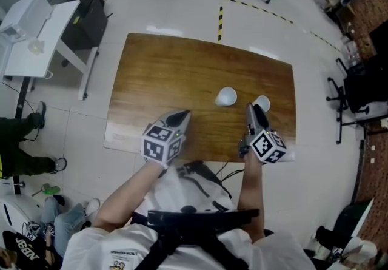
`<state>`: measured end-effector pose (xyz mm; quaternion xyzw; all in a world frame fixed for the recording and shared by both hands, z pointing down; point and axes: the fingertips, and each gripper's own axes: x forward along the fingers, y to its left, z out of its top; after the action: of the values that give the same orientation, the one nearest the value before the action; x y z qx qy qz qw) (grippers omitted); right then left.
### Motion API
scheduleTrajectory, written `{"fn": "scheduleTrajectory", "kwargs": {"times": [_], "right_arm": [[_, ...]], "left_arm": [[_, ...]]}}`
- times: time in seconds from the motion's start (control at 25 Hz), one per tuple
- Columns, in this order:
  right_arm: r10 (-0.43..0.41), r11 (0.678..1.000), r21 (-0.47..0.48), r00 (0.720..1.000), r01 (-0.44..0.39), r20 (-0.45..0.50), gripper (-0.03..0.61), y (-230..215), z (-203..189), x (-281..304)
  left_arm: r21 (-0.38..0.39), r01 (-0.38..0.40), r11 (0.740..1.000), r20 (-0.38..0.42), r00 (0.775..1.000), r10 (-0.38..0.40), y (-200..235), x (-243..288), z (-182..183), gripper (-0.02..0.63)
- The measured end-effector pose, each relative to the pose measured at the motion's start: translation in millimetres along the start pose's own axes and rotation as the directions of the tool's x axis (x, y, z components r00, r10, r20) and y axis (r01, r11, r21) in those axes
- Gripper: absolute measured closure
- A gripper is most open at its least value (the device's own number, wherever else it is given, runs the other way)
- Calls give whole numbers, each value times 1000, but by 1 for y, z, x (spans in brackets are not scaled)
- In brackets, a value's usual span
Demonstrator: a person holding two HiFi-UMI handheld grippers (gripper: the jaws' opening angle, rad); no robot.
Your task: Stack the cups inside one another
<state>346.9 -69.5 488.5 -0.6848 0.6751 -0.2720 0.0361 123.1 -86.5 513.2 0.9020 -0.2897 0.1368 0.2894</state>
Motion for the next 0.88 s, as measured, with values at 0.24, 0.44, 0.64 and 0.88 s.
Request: {"fn": "scheduleTrajectory", "kwargs": {"times": [0.24, 0.44, 0.64, 0.88], "right_arm": [[-54, 972, -235, 989, 20, -136, 385, -28, -12, 3], [-155, 874, -485, 944, -6, -292, 385, -81, -21, 2], [-201, 791, -601, 878, -117, -435, 385, -120, -37, 12], [-210, 710, -643, 787, -285, -580, 387, -144, -61, 27]], "left_arm": [[38, 30, 999, -33, 999, -29, -20, 18, -2, 618], [47, 54, 997, -69, 996, -51, -47, 41, -10, 618], [26, 68, 997, -86, 994, -65, -71, 67, -17, 618], [1, 46, 999, -84, 995, -45, -91, 87, -26, 618]]}}
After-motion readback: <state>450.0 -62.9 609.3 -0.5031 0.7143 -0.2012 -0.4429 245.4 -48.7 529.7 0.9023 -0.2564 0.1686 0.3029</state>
